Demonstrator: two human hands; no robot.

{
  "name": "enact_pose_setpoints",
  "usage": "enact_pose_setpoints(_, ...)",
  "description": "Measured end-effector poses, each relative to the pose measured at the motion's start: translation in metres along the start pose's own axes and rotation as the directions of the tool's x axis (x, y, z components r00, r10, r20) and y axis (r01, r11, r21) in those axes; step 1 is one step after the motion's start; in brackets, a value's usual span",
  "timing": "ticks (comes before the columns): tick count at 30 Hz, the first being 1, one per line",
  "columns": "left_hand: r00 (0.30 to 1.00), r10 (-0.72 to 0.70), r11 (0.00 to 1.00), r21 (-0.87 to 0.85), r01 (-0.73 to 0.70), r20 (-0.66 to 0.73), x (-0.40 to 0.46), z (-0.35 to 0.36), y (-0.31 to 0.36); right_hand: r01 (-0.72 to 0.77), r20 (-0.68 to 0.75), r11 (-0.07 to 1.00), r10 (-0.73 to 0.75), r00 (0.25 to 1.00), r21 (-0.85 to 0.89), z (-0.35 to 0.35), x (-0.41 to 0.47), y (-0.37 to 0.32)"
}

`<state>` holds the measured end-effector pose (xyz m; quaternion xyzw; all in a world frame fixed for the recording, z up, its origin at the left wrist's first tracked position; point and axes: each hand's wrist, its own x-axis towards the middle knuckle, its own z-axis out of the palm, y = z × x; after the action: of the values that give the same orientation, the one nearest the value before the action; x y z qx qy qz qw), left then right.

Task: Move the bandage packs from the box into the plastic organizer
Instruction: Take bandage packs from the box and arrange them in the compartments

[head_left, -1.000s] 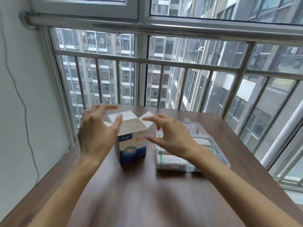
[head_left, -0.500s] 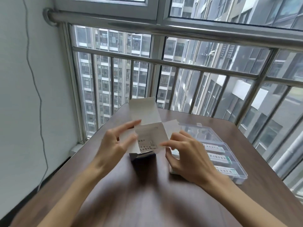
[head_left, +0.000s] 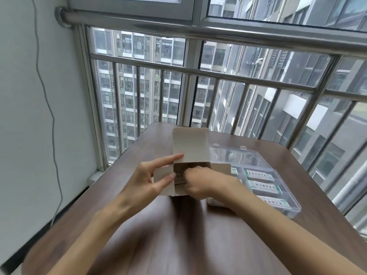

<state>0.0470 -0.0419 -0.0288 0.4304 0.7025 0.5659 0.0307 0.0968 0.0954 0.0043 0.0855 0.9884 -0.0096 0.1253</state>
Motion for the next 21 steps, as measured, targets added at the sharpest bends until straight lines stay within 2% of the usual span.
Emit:
enact_pose_setpoints(4,1.0,0.012,1.0,0.012,-0.011,-0.013,0.01,0.003,-0.002,-0.006,0.058,1.0,0.005,0.998,0.016,0.013,0.022,0.006)
enact_pose_setpoints(8,1.0,-0.016,0.998,-0.059,0.015,-0.015,0.017,0.001,-0.006,-0.014,-0.011,1.0,0.014,1.0,-0.003,0.02,0.039,0.011)
enact_pose_setpoints(14,0.999,-0.045,0.994,-0.099,0.045,0.003,0.021,-0.003,-0.004,-0.064,-0.168,0.995,0.076,0.983,0.077,0.013,0.034,0.01)
enact_pose_setpoints(18,0.996,-0.092,0.994,-0.057,0.091,-0.016,0.027,-0.01,-0.005,-0.007,-0.338,0.999,0.023,0.941,0.047,0.003,0.021,0.011)
enact_pose_setpoints(21,0.992,-0.127,0.988,-0.089,0.126,0.004,0.034,-0.017,-0.009,0.055,-0.407,0.998,-0.034,0.913,0.04,-0.004,0.009,0.013)
